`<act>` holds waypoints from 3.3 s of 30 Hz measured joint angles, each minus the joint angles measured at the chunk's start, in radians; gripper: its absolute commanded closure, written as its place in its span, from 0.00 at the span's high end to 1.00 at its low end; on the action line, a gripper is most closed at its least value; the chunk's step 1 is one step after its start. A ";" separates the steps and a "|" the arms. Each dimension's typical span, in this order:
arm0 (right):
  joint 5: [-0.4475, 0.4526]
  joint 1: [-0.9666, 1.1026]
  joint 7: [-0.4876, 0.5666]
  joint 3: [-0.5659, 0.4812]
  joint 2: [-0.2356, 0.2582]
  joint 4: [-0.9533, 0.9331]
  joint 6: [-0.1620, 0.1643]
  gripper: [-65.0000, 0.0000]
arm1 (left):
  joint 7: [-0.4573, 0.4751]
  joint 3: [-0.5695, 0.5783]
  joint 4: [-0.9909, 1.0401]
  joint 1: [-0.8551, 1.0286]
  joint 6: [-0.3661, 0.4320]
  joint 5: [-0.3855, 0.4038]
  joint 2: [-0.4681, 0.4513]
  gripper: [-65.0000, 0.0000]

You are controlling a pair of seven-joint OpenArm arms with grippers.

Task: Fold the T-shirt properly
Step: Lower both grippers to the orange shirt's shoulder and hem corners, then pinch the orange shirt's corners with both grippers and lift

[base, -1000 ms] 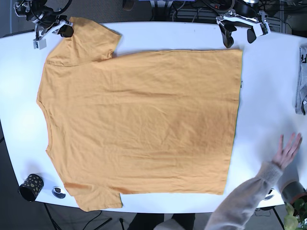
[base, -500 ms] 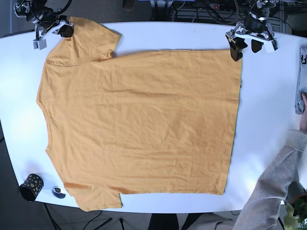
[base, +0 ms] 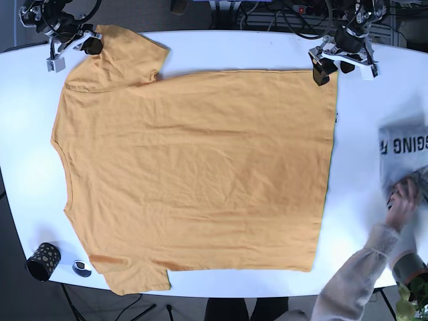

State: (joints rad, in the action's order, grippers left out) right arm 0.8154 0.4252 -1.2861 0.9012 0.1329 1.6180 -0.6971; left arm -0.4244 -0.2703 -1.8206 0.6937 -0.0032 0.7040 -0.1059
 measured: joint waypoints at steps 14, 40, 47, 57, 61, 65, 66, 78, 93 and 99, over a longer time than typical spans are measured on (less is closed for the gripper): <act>0.000 -0.003 0.000 0.000 -0.002 0.000 0.000 0.00 | 0.049 0.084 0.077 -0.084 -0.024 0.001 -0.005 0.77; 0.011 -0.003 0.009 -0.063 -0.002 0.005 0.000 0.00 | -0.032 0.047 0.054 -0.074 -0.004 0.000 0.000 0.00; -0.007 0.008 -0.005 -0.064 -0.008 0.084 0.001 0.00 | -0.034 -0.008 0.003 -0.055 0.006 -0.008 -0.021 0.00; -0.002 0.090 -0.036 -0.064 -0.013 0.188 0.000 0.00 | -0.031 -0.009 -0.032 0.014 0.003 0.001 -0.092 0.00; 0.000 0.160 -0.043 -0.064 -0.039 0.270 0.000 0.00 | -0.032 -0.037 -0.047 0.061 -0.027 0.005 -0.115 0.00; 0.000 0.230 -0.039 -0.064 -0.062 0.345 0.002 0.00 | -0.030 -0.117 -0.051 0.115 -0.158 -0.013 -0.122 0.00; 0.000 0.241 -0.039 -0.064 -0.067 0.351 0.001 0.00 | -0.031 -0.132 -0.051 0.126 -0.188 -0.018 -0.122 0.00; 0.014 0.212 -0.050 -0.061 -0.072 0.373 0.001 0.00 | -0.043 -0.247 -0.142 0.121 -0.388 -0.119 -0.046 0.00; 0.054 0.012 -0.054 -0.066 -0.036 0.377 0.000 0.00 | -0.174 -0.182 -0.146 -0.218 -0.323 -0.126 -0.044 0.00; 0.050 -0.114 -0.053 -0.080 -0.014 0.352 0.001 0.00 | -0.232 -0.183 -0.122 -0.332 -0.320 -0.127 -0.043 0.00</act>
State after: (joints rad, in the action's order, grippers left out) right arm 0.8650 0.3115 -1.3388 0.8211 0.1188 1.9697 -0.6964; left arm -0.6563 -0.4538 -1.9423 0.3618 -0.3229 0.5766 -0.1490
